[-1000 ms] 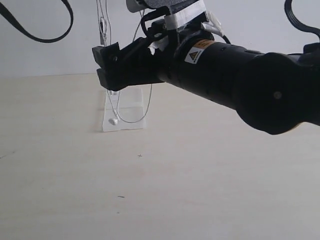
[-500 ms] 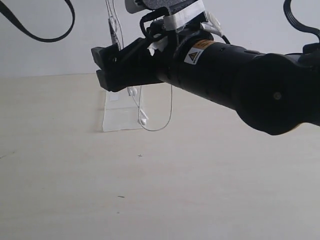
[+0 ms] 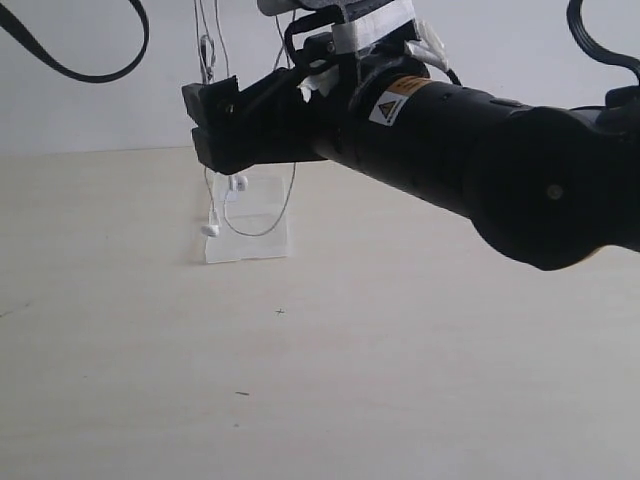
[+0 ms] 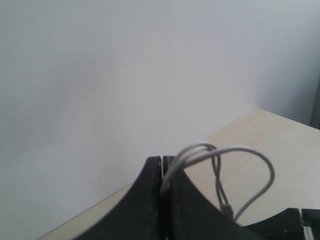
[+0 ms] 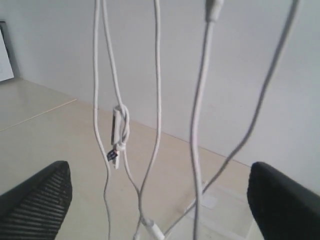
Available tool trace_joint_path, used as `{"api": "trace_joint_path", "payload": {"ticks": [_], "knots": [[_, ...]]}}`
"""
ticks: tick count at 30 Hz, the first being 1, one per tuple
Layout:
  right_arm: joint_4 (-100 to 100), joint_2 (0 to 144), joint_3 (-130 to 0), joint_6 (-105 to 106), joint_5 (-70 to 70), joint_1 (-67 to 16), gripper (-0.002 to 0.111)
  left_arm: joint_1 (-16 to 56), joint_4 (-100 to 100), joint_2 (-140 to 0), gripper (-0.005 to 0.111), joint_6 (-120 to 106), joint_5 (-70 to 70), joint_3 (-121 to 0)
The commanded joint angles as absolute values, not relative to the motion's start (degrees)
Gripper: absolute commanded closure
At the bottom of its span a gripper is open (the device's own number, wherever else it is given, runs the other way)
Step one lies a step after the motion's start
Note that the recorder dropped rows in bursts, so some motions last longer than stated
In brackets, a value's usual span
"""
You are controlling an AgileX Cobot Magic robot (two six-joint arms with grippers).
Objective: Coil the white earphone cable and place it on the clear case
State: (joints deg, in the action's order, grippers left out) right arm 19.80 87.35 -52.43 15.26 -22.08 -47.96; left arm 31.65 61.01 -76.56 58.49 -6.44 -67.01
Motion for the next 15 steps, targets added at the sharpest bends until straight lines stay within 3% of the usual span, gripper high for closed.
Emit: {"api": "trace_joint_path", "payload": {"ticks": [1,15], "knots": [[19.42,88.69,-52.35,14.80,-23.85,-48.31,0.018,31.97,60.66,-76.52,0.107,58.96,-6.57,-67.32],[19.18,89.41,-52.46,13.83,-25.38,-49.67,0.018,31.97,60.86,-76.52,0.107,58.84,-8.02,-67.32]]}}
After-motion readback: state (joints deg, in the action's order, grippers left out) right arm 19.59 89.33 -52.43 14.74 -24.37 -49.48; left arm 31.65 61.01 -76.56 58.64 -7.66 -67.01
